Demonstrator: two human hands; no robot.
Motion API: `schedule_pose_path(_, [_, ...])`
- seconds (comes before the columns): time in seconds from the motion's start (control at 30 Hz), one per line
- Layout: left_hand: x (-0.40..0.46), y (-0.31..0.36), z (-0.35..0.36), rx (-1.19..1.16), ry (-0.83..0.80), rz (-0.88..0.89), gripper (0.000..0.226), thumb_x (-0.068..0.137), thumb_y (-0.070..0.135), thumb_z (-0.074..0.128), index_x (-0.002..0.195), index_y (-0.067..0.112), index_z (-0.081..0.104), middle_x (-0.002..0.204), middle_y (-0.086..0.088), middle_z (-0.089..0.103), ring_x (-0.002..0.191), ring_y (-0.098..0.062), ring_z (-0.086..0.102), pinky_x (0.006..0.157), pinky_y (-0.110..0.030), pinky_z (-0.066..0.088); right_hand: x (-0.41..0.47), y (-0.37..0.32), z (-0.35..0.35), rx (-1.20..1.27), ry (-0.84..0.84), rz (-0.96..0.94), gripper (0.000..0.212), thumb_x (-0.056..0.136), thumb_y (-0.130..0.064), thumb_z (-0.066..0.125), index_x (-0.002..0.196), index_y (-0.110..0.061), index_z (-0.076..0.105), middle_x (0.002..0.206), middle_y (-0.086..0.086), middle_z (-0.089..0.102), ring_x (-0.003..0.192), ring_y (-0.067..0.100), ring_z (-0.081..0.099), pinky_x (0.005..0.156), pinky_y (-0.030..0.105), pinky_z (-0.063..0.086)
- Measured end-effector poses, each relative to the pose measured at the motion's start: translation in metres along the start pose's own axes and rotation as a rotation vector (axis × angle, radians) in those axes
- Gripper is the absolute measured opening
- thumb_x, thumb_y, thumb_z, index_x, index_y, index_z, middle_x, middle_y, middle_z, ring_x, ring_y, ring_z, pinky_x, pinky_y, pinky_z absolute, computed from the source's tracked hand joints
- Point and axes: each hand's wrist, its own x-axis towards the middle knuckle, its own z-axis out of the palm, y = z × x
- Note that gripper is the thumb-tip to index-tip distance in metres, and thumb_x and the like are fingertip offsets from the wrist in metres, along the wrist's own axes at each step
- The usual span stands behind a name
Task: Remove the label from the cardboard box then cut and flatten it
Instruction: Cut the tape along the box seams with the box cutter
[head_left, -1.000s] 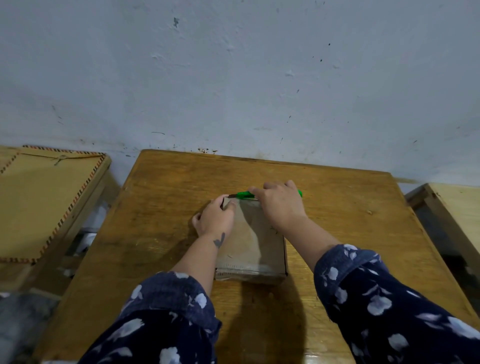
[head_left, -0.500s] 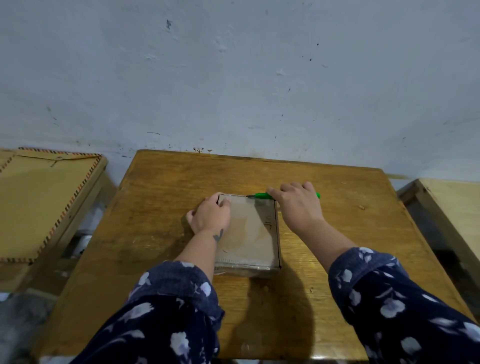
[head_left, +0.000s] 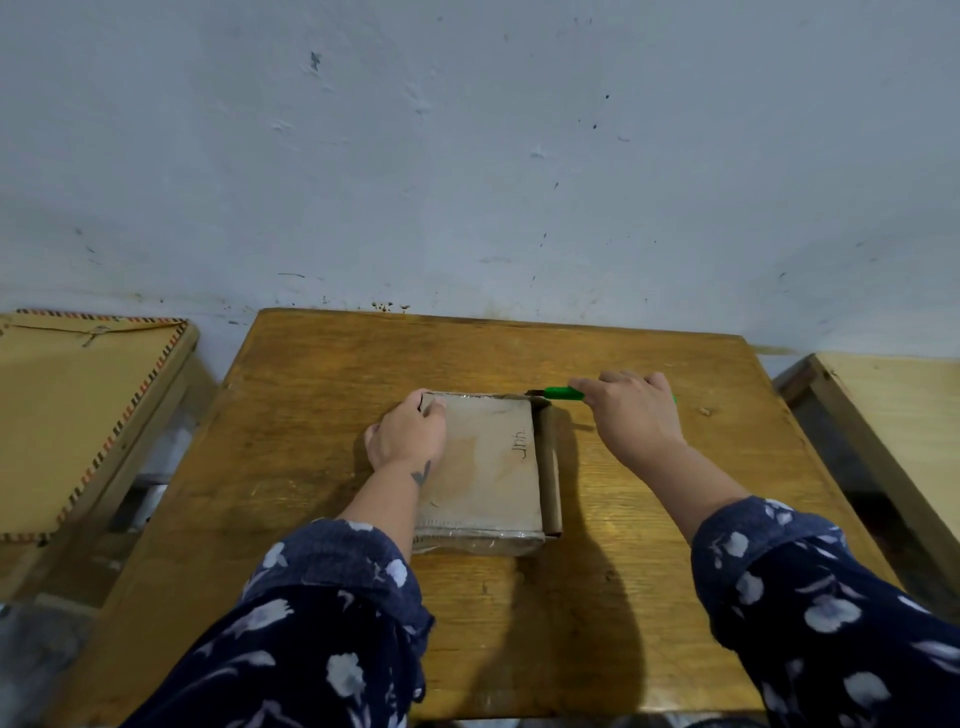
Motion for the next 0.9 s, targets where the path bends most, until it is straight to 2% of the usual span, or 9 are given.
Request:
schedule_pose_path(0.17, [0.000,0.001,0.001,0.025,0.027,0.008,0.038,0.099,0.042,0.033,0.125,0.031,0.057,0.113,0.003,0.067,0.111,-0.022,0.055,0.107,-0.041,0.027,-0.004,-0.008,-0.003,0.173,-0.037,0.069,0.036,0.101,-0.026,0.035,0.134,-0.033,0.048,0.101,-0.003,0.063,0.094,0.021,0.058,0.082,0.037,0.036])
schedule_pose_path(0.27, [0.003,0.006,0.001,0.012,0.061,-0.034,0.038,0.099,0.040,0.033,0.126,0.028,0.057,0.117,0.002,0.065,0.114,-0.023,0.054,0.107,-0.042,0.025,-0.004,-0.026,-0.006,0.370,-0.091,0.144,0.036,0.099,-0.027,0.041,0.133,-0.031,0.052,0.108,0.001,0.069,0.093,0.023,0.063,0.085,0.040,0.047])
schedule_pose_path(0.37, [0.010,0.013,0.001,-0.069,0.006,-0.042,0.047,0.100,0.047,0.027,0.140,0.028,0.043,0.134,-0.001,0.057,0.128,-0.024,0.047,0.112,-0.044,0.017,-0.006,-0.041,-0.007,0.484,-0.181,0.201,0.035,0.097,-0.027,0.044,0.130,-0.032,0.054,0.107,0.003,0.070,0.090,0.024,0.064,0.081,0.043,0.054])
schedule_pose_path(0.43, [0.017,0.016,-0.002,-0.105,-0.042,-0.007,0.061,0.096,0.060,0.022,0.150,0.029,0.026,0.150,-0.001,0.041,0.140,-0.024,0.033,0.116,-0.049,0.010,-0.009,-0.048,-0.007,0.517,-0.208,0.228,0.036,0.097,-0.026,0.045,0.132,-0.032,0.053,0.113,0.003,0.068,0.093,0.023,0.064,0.082,0.043,0.055])
schedule_pose_path(0.53, [0.014,0.017,-0.016,-0.069,0.011,0.148,0.072,0.092,0.067,0.022,0.152,0.030,0.014,0.159,0.000,0.022,0.147,-0.022,0.016,0.117,-0.051,0.005,-0.014,-0.052,-0.007,0.545,-0.200,0.256,0.036,0.097,-0.026,0.046,0.131,-0.034,0.053,0.115,0.002,0.067,0.096,0.022,0.064,0.083,0.044,0.055])
schedule_pose_path(0.67, [-0.024,-0.009,-0.032,0.169,-0.028,0.537,0.085,0.080,0.081,0.014,0.147,0.032,0.028,0.158,0.009,0.024,0.146,-0.010,0.013,0.119,-0.049,0.003,-0.025,-0.054,-0.013,0.539,-0.191,0.261,0.036,0.097,-0.026,0.045,0.131,-0.033,0.053,0.112,0.003,0.068,0.090,0.023,0.064,0.078,0.043,0.056])
schedule_pose_path(0.77, [-0.048,-0.037,-0.031,0.313,-0.103,0.646,0.098,0.071,0.089,0.011,0.150,0.031,0.024,0.159,0.011,0.016,0.146,-0.005,0.007,0.119,-0.049,0.000,-0.035,-0.058,-0.019,0.523,-0.181,0.231,0.037,0.097,-0.027,0.044,0.133,-0.031,0.052,0.113,0.004,0.068,0.090,0.023,0.064,0.079,0.043,0.055])
schedule_pose_path(0.9, [-0.057,-0.054,-0.026,0.463,-0.128,0.720,0.105,0.070,0.090,0.024,0.153,0.030,0.004,0.160,0.012,-0.004,0.147,-0.006,-0.007,0.119,-0.051,-0.002,-0.051,-0.070,-0.025,0.459,-0.155,0.178,0.038,0.098,-0.028,0.044,0.135,-0.031,0.049,0.117,0.006,0.067,0.095,0.025,0.064,0.085,0.046,0.053])
